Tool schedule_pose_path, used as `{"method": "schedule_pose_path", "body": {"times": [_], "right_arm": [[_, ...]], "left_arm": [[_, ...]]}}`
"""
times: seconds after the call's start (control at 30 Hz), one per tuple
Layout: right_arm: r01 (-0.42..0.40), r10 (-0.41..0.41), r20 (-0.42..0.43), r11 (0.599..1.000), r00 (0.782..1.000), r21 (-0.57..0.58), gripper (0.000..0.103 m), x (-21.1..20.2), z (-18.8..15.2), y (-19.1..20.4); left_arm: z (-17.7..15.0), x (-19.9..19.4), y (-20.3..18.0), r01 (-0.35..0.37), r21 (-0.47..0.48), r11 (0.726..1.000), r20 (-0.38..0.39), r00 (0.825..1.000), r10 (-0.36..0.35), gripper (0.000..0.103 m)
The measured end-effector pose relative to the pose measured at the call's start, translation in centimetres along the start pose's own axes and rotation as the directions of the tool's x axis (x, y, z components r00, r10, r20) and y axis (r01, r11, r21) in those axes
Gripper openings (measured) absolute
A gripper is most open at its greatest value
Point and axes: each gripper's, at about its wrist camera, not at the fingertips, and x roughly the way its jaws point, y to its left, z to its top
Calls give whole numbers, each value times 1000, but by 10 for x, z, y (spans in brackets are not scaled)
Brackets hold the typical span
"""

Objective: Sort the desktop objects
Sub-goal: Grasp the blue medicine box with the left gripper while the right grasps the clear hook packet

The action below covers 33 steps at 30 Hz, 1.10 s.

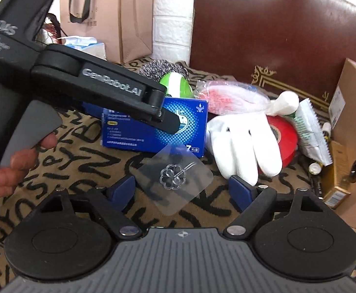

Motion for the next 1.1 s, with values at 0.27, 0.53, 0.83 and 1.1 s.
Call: {"method": "schedule_pose_path", "body": {"times": [0.27,0.53,0.83,1.1], "right_arm": [[0,0,8,1000,1000,7,56,-10,-1,-3],[-37,37,3,999,999,13,20,-34,-12,2],[-27,27,18,999,999,24,18,-45,-14,-1],[-19,17,29,998,999,62,18,-57,-17,-17]], "left_arm": [[-7,-16,-7,-7,-9,1000,21,1000,7,53],[-20,-42,-29,39,31,999,42,998,-41,20],[-22,-31,-65,-2,127,992,41,999,-3,32],[-23,-22,-72,-22,144,989,17,1000,20,15]]}}
